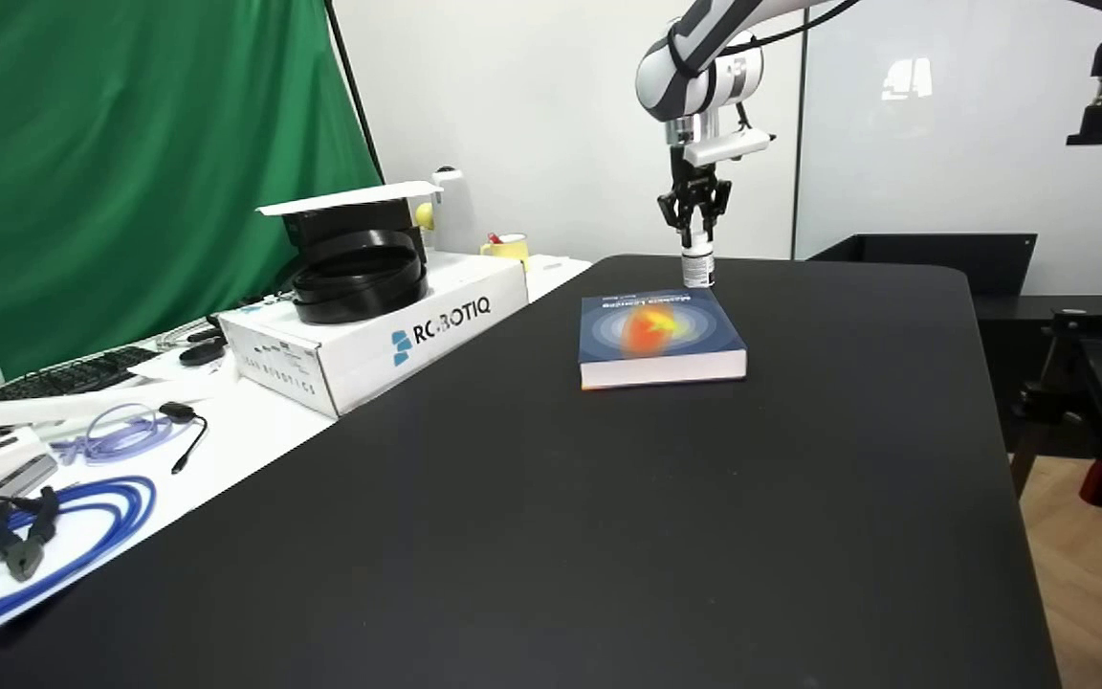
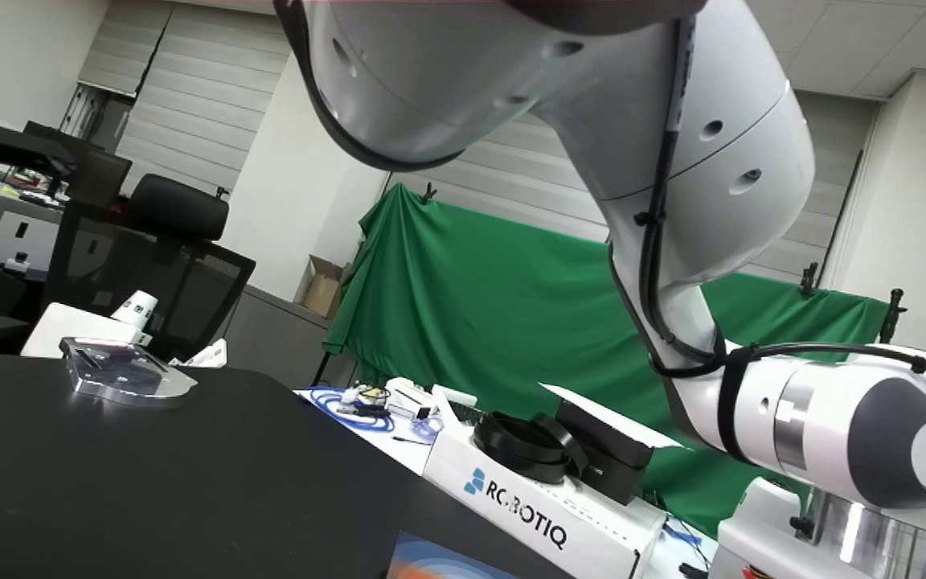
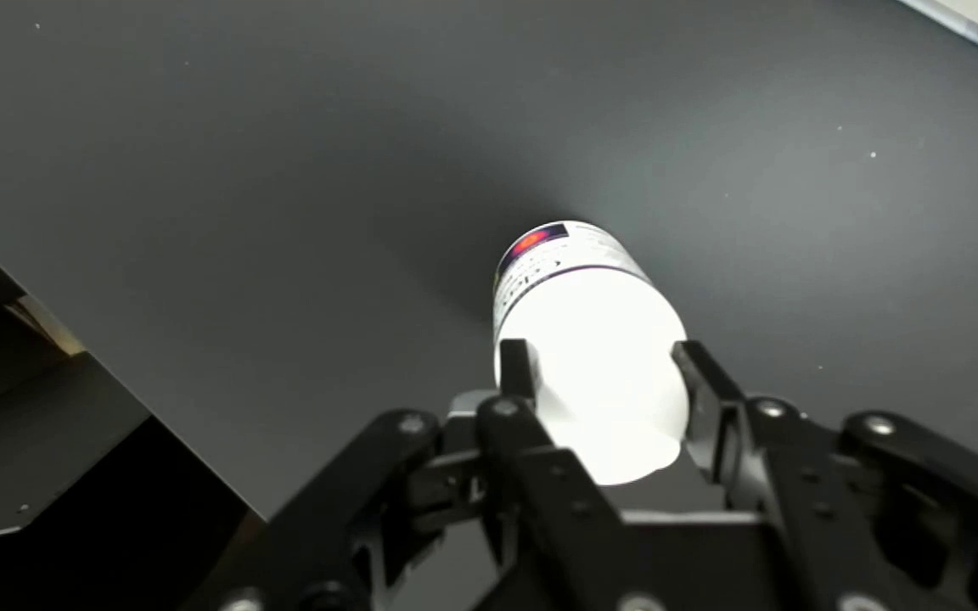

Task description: Put the bottle on the table

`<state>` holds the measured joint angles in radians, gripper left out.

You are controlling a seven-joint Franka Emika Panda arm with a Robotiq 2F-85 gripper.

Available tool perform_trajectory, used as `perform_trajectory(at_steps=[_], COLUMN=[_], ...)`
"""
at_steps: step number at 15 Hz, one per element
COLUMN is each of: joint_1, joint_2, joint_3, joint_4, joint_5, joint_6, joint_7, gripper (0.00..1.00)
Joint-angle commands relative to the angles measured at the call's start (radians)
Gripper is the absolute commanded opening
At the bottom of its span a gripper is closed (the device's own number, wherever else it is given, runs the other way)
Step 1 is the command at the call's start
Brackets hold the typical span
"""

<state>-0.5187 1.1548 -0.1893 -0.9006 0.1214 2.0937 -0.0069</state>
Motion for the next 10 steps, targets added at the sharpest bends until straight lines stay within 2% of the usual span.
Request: perform_trajectory(at_steps=[1,2,3,7,10], joint_1=[-0.021,-0.021,-0.023,-0.009,-0.001], joint_2=[0.055,0.057,0.06,0.019,-0.028], joint_3=[0.014,0.013,0.015,0.001,-0.008], joint_4=[0.111,0.122,0.134,0.131,0.125], joint_5=[0.001,0.001,0.001,0.011,0.006], joint_6=[-0.058,-0.07,-0.082,-0.113,-0.112], joint_7=[0.034,0.04,0.039,0.04,0.044], gripper=[0.19,0.6,0.7,0.97,1.0])
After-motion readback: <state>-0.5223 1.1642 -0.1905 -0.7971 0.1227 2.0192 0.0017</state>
